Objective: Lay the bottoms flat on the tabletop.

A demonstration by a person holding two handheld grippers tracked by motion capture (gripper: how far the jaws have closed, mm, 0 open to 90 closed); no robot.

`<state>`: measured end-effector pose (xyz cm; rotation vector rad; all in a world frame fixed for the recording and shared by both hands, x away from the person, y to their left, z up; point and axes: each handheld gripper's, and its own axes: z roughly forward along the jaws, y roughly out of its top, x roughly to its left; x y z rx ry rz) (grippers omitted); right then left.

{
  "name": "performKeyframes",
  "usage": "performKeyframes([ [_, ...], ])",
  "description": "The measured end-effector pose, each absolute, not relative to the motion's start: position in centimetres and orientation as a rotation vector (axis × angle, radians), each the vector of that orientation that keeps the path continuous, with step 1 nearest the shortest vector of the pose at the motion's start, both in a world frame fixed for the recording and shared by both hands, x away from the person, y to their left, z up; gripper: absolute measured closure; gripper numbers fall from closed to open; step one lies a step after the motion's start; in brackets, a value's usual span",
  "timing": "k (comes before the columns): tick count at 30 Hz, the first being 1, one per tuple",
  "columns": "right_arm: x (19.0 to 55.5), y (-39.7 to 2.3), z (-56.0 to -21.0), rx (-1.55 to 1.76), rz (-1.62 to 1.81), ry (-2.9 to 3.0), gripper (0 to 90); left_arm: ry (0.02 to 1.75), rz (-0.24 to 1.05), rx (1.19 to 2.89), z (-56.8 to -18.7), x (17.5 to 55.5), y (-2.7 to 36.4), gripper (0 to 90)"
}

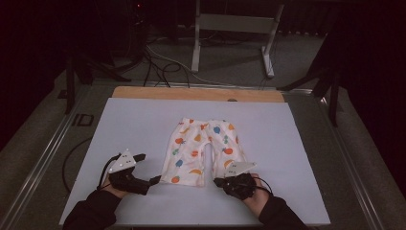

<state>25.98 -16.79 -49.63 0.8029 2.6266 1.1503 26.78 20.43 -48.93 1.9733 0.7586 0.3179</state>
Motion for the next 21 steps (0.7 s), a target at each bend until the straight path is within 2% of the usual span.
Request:
performKeyframes([
  [9, 25.8, -16.2, -49.9, 0.793, 1.171, 2.659, 86.9, 0.739, 0.314, 1.967, -48.9, 26.7, 20.4, 1.9],
  [10, 25.8, -16.2, -49.8, 0.791, 1.186, 2.656, 82.0, 0.735, 0.312, 1.967, -48.9, 26.7, 20.3, 2.2],
  [12, 25.9, -16.4, -49.7, 0.782, 1.245, 2.645, 62.2, 0.712, 0.322, 1.963, -49.0, 26.6, 20.3, 2.5],
  [14, 25.8, -16.6, -49.5, 0.799, 1.274, 2.613, 48.3, 0.693, 0.313, 1.965, -49.0, 26.6, 20.2, 2.6],
  [15, 25.8, -16.6, -49.5, 0.799, 1.274, 2.613, 48.3, 0.693, 0.313, 1.965, -49.0, 26.6, 20.2, 2.6],
  [16, 25.9, -17.1, -49.2, 0.809, 1.304, 2.577, 37.9, 0.681, 0.312, 1.979, -49.1, 26.6, 20.0, 2.6],
  [17, 25.9, -17.1, -49.2, 0.809, 1.304, 2.577, 37.9, 0.681, 0.312, 1.979, -49.1, 26.6, 20.0, 2.6],
  [18, 26.0, -17.4, -49.1, 0.818, 1.323, 2.556, 28.1, 0.688, 0.296, 1.998, -49.1, 26.6, 19.8, 2.6],
  [19, 26.0, -17.4, -49.1, 0.818, 1.323, 2.556, 28.1, 0.688, 0.296, 1.998, -49.1, 26.6, 19.8, 2.6],
  [20, 26.1, -17.9, -49.0, 0.813, 1.365, 2.559, 20.9, 0.692, 0.297, 2.004, -49.0, 26.7, 19.6, 2.6],
  [21, 26.1, -17.9, -49.0, 0.813, 1.365, 2.559, 20.9, 0.692, 0.297, 2.004, -49.0, 26.7, 19.6, 2.6],
])
